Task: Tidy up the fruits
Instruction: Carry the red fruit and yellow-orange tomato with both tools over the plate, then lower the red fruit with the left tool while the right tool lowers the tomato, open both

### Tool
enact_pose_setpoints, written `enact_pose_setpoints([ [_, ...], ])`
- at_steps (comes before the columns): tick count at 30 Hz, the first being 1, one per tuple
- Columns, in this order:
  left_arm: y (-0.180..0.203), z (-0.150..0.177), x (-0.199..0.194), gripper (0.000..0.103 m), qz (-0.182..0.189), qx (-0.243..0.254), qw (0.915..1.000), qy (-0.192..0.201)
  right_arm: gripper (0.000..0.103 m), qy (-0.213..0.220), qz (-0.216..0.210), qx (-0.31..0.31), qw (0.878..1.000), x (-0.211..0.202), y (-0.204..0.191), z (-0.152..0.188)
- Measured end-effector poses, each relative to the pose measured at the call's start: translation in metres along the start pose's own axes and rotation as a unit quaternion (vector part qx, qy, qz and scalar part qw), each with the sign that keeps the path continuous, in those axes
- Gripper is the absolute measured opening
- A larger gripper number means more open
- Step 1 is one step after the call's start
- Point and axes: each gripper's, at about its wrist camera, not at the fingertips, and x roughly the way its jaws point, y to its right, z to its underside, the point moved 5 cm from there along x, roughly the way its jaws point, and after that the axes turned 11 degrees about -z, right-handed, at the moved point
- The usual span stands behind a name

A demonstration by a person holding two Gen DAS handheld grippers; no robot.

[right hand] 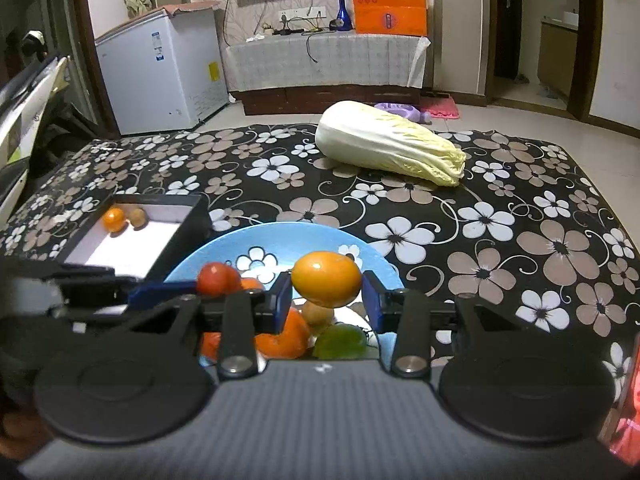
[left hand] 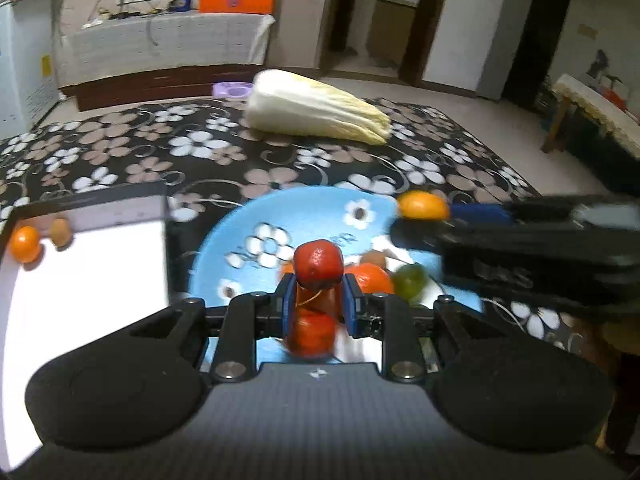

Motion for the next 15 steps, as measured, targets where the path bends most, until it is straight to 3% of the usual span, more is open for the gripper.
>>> enact_pose_setpoints([
  [5, 0.020, 0.008, 0.000, 0.029, 0.005, 0.029, 0.9996, 0.002, 0.041, -0.002, -0.002, 0.007, 1.000, 0.014, 0.000, -0.003],
  [15, 0.015, 0.007, -0.004, 0.030, 0.010, 0.026, 0.9996, 0.000, 0.042, -0.013, -0.004, 0.006, 1.000, 0.038, -0.007, -0.004],
])
